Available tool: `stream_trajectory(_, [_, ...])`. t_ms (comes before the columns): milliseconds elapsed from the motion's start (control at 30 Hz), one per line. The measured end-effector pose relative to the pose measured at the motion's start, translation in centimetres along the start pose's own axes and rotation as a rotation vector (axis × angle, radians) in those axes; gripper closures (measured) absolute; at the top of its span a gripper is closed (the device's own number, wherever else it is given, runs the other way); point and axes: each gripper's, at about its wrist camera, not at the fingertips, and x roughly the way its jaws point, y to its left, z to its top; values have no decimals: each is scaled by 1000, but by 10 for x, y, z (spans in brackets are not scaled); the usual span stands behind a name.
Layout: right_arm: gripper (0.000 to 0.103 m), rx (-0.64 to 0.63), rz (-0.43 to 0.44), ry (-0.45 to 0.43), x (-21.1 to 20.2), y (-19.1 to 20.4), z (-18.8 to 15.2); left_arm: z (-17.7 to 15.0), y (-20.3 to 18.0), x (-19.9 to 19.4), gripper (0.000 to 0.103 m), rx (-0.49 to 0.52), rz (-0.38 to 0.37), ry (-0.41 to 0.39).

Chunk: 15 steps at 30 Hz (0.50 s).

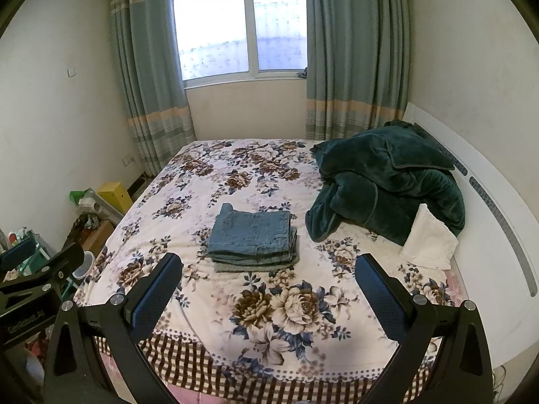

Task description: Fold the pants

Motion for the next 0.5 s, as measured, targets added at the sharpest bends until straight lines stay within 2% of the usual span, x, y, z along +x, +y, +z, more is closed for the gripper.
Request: stream_trajectory(500, [0, 10, -5, -2, 0, -2, 0, 0, -2, -2, 0, 0, 1, -1])
